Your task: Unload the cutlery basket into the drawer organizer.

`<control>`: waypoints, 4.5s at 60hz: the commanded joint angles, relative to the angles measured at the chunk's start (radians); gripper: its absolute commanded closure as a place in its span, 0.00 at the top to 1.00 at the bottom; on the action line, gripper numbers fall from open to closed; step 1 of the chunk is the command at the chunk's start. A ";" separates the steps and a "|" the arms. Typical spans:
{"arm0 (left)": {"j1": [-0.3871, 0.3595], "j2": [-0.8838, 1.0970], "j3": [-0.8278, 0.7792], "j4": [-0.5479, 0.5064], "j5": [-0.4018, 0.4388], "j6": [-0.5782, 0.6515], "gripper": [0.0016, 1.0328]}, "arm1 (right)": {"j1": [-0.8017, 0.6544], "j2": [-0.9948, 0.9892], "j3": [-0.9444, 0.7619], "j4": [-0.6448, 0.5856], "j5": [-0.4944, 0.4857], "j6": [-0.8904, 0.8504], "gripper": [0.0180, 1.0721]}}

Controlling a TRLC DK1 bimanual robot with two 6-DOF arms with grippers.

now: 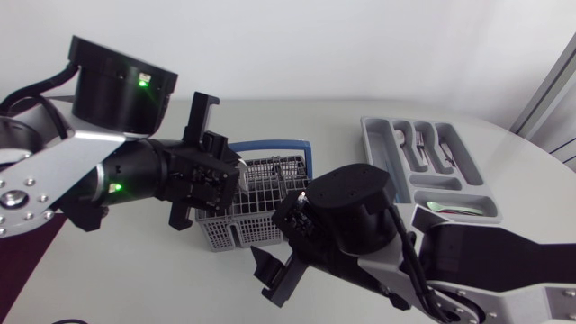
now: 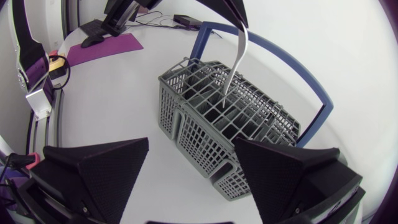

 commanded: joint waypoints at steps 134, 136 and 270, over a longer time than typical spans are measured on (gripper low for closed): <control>0.010 -0.021 0.105 -0.111 0.079 -0.046 0.20 | -0.106 0.362 0.157 0.057 -0.036 0.130 0.05; 0.008 -0.023 0.107 -0.111 0.077 -0.046 0.20 | -0.105 0.364 0.157 0.053 -0.036 0.132 0.05; 0.086 0.177 0.352 -0.214 0.383 -1.382 0.20 | -0.032 -0.280 -0.172 0.248 0.160 -0.414 0.58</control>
